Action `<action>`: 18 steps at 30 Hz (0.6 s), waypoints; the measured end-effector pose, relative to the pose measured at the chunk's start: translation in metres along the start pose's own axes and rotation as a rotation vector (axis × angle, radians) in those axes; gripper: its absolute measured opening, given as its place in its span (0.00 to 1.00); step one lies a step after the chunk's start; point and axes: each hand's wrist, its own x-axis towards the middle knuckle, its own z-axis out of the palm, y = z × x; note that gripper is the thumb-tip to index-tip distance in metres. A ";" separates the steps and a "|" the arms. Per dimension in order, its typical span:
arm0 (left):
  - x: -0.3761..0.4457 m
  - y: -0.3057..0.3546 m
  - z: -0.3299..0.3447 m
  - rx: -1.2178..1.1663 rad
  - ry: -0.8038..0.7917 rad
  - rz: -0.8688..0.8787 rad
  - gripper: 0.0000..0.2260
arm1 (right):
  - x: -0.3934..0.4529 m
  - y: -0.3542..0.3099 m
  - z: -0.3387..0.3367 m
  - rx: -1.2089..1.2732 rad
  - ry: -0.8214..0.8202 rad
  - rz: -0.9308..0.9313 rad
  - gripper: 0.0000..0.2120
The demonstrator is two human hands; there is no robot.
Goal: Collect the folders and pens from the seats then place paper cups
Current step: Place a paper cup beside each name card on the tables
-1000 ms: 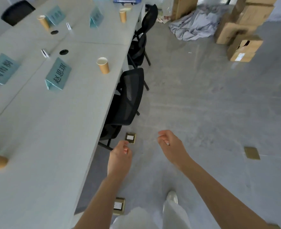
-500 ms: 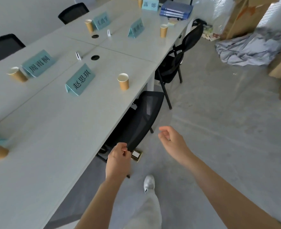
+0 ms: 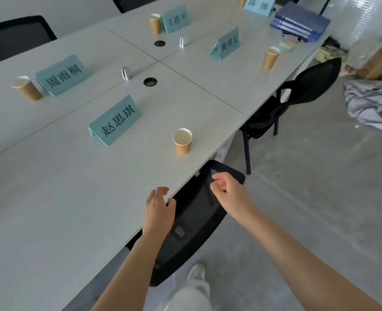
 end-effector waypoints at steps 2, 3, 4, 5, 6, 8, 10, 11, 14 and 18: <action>0.019 0.005 0.005 0.005 0.012 -0.021 0.15 | 0.027 -0.004 -0.004 0.000 -0.036 -0.019 0.15; 0.029 0.007 0.009 0.002 0.012 -0.040 0.15 | 0.043 -0.006 -0.005 -0.001 -0.058 -0.024 0.16; 0.037 0.009 0.013 -0.003 0.011 -0.056 0.15 | 0.056 -0.007 -0.006 -0.001 -0.078 -0.032 0.17; 0.046 0.011 0.018 -0.004 0.015 -0.073 0.15 | 0.071 -0.007 -0.006 -0.008 -0.103 -0.040 0.18; 0.053 0.014 0.022 -0.005 0.024 -0.086 0.16 | 0.084 -0.008 -0.006 -0.020 -0.125 -0.052 0.19; 0.070 0.019 0.031 -0.011 0.060 -0.121 0.17 | 0.114 -0.007 -0.008 -0.058 -0.168 -0.076 0.22; 0.084 0.025 0.038 -0.017 0.096 -0.155 0.17 | 0.139 -0.008 -0.009 -0.103 -0.196 -0.100 0.25; 0.094 0.028 0.045 -0.021 0.124 -0.186 0.18 | 0.157 -0.007 -0.011 -0.125 -0.222 -0.112 0.27; 0.117 0.034 0.058 -0.018 0.216 -0.256 0.19 | 0.198 -0.003 -0.014 -0.163 -0.304 -0.151 0.32; 0.140 0.036 0.078 0.033 0.264 -0.388 0.22 | 0.248 -0.001 -0.012 -0.182 -0.431 -0.221 0.38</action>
